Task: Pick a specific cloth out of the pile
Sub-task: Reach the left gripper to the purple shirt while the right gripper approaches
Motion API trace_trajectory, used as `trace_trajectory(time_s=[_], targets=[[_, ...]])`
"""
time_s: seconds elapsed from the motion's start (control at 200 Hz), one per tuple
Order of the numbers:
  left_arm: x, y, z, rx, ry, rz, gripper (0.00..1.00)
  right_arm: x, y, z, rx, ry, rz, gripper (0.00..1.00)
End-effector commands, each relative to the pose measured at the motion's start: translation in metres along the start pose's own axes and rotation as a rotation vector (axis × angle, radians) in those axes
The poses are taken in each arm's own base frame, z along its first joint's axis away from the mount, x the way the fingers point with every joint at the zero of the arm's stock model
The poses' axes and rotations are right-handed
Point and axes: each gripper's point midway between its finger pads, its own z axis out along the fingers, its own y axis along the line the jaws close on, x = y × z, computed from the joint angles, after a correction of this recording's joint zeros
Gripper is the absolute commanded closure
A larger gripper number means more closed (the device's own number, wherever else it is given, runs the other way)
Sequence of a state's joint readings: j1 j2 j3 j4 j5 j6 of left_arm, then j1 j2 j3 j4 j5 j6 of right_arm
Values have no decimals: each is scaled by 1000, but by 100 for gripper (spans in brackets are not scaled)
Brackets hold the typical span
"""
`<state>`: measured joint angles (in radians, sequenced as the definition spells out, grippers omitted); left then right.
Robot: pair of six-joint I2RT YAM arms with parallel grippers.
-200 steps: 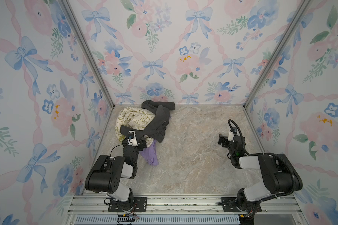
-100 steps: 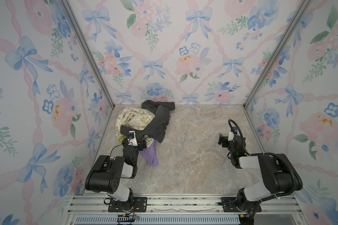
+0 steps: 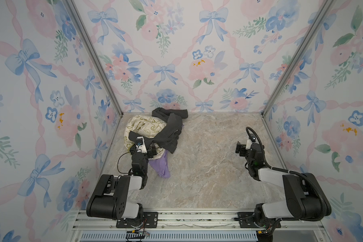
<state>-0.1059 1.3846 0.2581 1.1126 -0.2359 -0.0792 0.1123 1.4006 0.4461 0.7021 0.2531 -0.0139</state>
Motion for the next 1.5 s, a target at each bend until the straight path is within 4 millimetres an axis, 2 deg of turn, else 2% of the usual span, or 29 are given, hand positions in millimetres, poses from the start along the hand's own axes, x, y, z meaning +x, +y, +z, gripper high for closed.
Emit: trace_trajectory(time_s=[0.0,0.13,0.205,0.335,0.505,0.565,0.58,0.655,0.83,0.97,1.075,1.275,1.385,1.495], targets=[[-16,13,-2,-98,-3,-33,2,-18,1,-8,12,0,-46,3],[-30,22,0,-168,52,-111,2,-47,3,-18,0,-16,-76,3],[-39,21,-1,-172,85,-148,2,-63,3,-24,-6,-6,-75,3],[-59,15,-10,-162,135,-187,2,-91,18,-43,-113,-8,-130,3],[-73,6,-23,-122,235,-211,2,-122,38,-78,-238,-32,-165,3],[-69,3,-32,-113,265,-226,2,-128,46,-92,-296,-12,-194,3],[-82,1,-32,-105,246,-242,2,-129,48,-96,-310,-8,-206,3],[-88,-4,-41,-81,262,-267,2,-138,57,-116,-363,-30,-264,3],[-88,-17,-59,-62,322,-259,2,-162,56,-155,-432,-61,-226,3],[-80,-31,-65,-36,397,-216,2,-163,36,-163,-352,-5,-110,3],[-75,-42,-69,-15,450,-191,2,-154,41,-168,-419,82,-123,3],[-43,-56,-80,-5,604,-232,2,-148,66,-178,-531,194,-71,3],[-25,-67,-87,12,658,-258,3,-132,83,-180,-567,249,-93,3],[-2,-80,-99,22,756,-272,10,-120,99,-186,-592,271,-146,3]])
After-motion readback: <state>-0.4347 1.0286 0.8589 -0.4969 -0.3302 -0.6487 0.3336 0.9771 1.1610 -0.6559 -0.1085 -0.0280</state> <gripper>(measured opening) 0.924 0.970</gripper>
